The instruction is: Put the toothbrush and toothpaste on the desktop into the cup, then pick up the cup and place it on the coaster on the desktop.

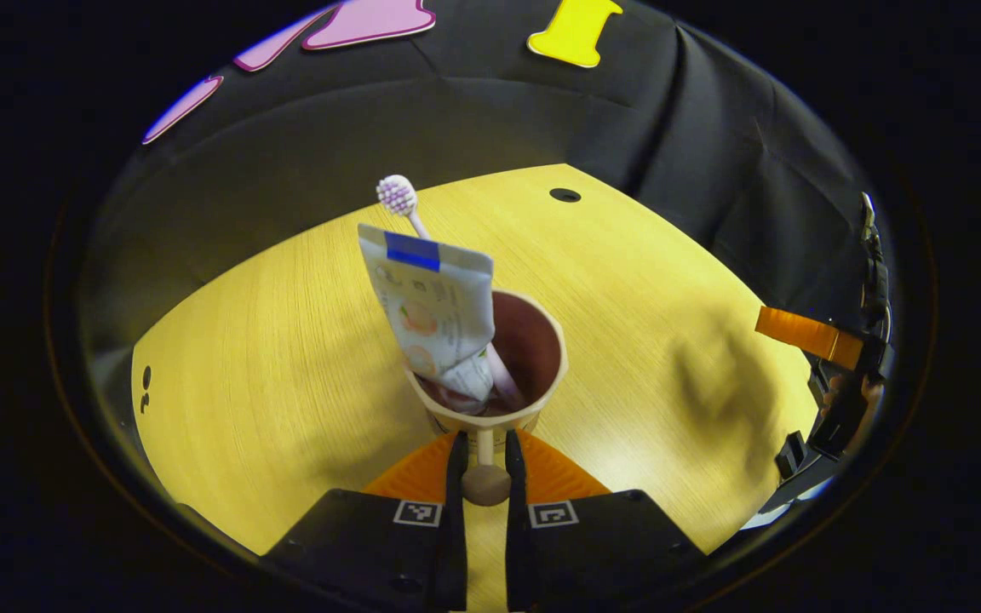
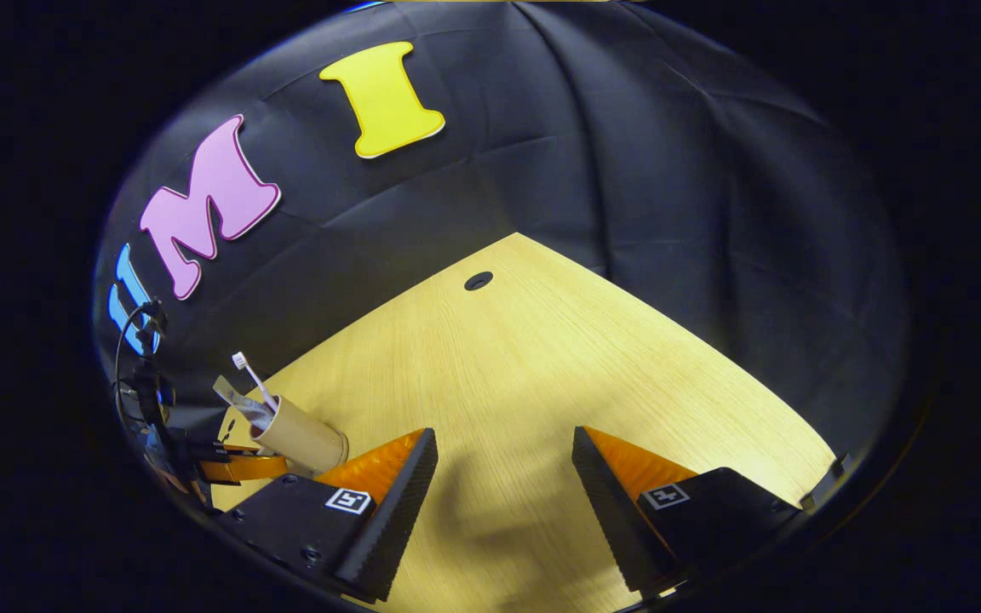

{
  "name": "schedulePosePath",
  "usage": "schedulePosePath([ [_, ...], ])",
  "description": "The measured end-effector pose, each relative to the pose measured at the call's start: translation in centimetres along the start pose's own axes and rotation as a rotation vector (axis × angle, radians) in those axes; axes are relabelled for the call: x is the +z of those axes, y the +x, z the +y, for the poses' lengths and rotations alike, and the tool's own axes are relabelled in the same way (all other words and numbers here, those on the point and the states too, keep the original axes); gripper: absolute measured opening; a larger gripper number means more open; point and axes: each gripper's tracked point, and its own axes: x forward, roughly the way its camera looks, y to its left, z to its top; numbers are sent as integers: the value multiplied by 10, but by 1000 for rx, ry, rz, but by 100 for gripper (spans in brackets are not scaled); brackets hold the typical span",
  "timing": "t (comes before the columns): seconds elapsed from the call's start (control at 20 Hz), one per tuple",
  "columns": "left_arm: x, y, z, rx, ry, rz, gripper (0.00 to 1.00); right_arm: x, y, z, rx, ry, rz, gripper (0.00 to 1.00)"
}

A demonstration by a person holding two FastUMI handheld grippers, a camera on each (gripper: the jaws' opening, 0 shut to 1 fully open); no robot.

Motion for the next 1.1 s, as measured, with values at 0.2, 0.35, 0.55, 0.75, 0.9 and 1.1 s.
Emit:
schedulePosePath([
  [0.2, 0, -1, 4, 38, 3, -9, 25, 0, -2, 2, 2, -1, 3, 98],
  [0.35, 0, -4, 10, 93, 26, -22, 40, 0, -7, 4, 5, -8, 2, 98],
  [0.55, -1, -29, 20, 124, -43, -102, 88, -3, -15, 11, 12, -25, 5, 98],
  [0.75, -21, -65, 37, 135, -185, -207, 100, -10, -30, 13, -16, -80, 12, 98],
  [0.9, -49, -105, 62, 219, -262, -276, 100, -18, -46, 26, 3, -82, 31, 98],
  [1.1, -80, -176, 77, 305, -330, -384, 100, -19, -76, 52, 35, -129, 16, 98],
])
